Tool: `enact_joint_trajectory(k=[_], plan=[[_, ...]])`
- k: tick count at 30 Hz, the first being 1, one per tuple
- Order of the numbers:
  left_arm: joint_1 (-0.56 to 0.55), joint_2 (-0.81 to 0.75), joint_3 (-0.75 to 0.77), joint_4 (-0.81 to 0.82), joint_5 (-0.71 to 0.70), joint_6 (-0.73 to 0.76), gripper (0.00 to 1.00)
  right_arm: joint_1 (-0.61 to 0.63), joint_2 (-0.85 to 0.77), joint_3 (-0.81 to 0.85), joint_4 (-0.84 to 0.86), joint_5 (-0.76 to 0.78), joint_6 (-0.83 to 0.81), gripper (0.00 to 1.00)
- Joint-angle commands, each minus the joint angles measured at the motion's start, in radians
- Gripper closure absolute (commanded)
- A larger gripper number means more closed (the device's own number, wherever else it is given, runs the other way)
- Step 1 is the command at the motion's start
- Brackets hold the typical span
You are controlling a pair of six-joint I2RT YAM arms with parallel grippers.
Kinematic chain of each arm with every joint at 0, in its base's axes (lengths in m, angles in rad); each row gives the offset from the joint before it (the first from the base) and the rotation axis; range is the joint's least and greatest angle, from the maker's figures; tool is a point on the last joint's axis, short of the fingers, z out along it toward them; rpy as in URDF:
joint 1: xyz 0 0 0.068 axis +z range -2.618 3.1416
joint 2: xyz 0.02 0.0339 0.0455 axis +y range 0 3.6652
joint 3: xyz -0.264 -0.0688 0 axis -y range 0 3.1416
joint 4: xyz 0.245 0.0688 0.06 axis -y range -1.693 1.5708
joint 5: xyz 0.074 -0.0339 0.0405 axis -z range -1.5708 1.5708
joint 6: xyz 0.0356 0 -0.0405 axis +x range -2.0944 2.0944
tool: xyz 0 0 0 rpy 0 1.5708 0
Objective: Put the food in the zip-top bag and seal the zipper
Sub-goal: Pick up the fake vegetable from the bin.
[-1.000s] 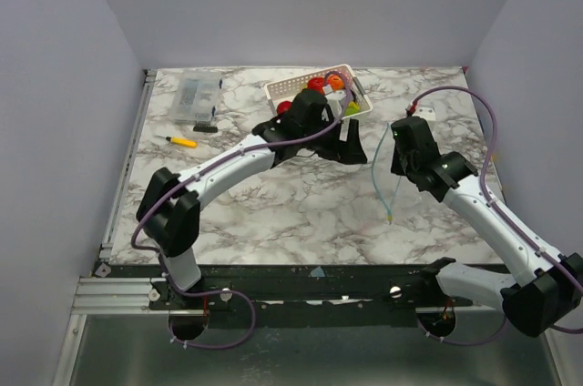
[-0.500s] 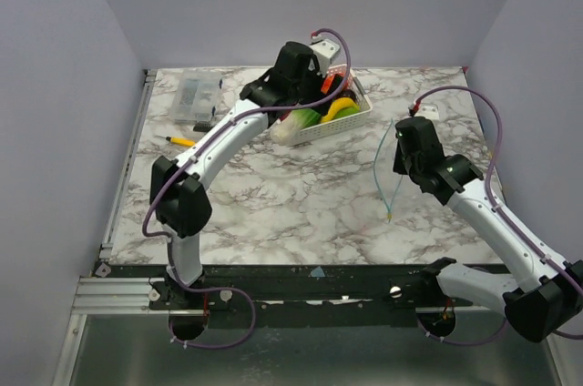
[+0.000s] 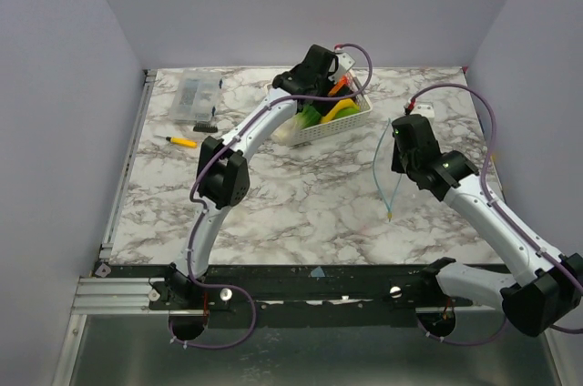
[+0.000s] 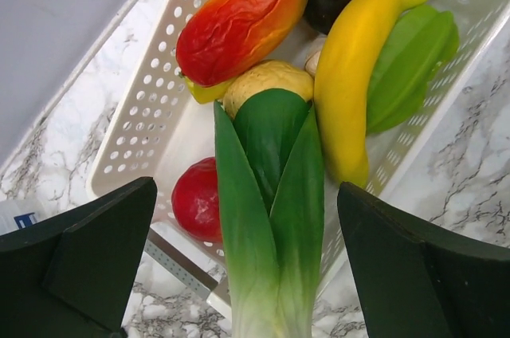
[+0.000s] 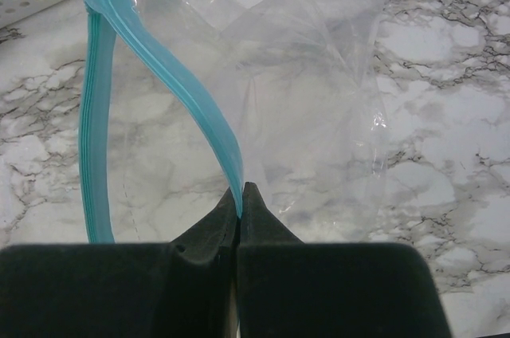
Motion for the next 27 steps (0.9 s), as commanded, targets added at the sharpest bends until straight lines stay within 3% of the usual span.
enact_joint_trajectory(k=[1,7,10,16,23,27], plan=[[0.005,0.053,0.042,-0.036,-0.048,0.011,0.01,-0.001,0.019,0.027,0.002,-0.016,-0.018,0.99],[0.006,0.121,0.069,-0.068,-0.061,0.012,0.02,-0.002,0.027,0.035,-0.008,-0.019,-0.016,0.99],[0.011,0.132,0.068,-0.067,-0.058,0.017,0.07,-0.002,0.026,0.038,-0.012,-0.02,-0.013,0.99],[0.016,0.134,0.069,-0.057,-0.045,0.033,0.36,-0.001,0.02,0.042,-0.023,-0.026,-0.004,0.99],[0.015,0.034,0.066,-0.084,0.029,0.014,0.84,-0.002,0.038,0.069,-0.043,-0.035,0.025,0.99],[0.017,-0.108,0.018,-0.053,0.083,-0.028,0.93,-0.001,0.043,0.08,-0.041,-0.056,0.068,0.99]])
